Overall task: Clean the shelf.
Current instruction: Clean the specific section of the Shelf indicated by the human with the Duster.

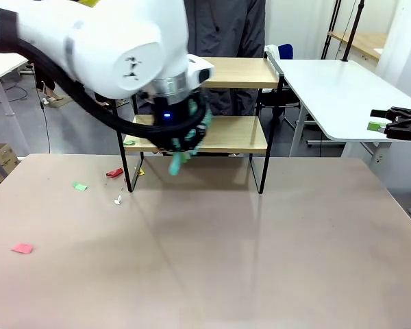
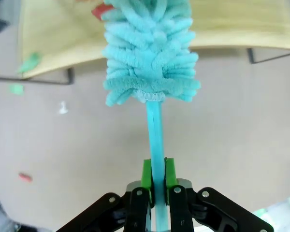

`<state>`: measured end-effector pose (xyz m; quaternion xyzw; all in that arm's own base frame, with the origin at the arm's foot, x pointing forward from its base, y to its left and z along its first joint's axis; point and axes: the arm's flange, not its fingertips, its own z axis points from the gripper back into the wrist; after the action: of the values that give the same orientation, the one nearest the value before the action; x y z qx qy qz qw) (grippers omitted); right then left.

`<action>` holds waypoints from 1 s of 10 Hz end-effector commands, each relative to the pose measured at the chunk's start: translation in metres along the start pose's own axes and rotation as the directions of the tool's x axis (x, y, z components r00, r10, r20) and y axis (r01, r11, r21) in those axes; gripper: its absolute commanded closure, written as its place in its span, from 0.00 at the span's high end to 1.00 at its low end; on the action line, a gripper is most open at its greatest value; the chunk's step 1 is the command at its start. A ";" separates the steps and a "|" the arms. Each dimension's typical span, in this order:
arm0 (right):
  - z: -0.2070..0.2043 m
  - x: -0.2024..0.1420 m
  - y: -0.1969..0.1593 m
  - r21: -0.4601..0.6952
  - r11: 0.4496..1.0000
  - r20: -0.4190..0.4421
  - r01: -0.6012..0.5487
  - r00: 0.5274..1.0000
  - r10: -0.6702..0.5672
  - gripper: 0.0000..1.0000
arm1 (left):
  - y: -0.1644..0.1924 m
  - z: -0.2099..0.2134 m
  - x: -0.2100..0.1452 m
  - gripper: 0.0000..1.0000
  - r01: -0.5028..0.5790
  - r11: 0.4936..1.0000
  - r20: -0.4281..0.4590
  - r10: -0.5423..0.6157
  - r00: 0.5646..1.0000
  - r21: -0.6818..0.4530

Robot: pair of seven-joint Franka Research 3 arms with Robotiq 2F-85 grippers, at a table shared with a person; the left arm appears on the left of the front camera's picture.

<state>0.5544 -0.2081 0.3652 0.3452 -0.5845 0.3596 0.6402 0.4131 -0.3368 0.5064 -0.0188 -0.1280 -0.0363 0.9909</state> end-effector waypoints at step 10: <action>-0.002 0.006 0.001 -0.010 1.000 -0.004 0.012 1.000 -0.012 1.00 | 0.051 0.055 -0.050 0.13 0.059 0.960 0.050 -0.075 0.996 0.273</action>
<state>0.5545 -0.2081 0.3652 0.3452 -0.5846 0.3596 0.6402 0.3570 -0.2885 0.5362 0.1462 -0.1556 -0.0343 0.9763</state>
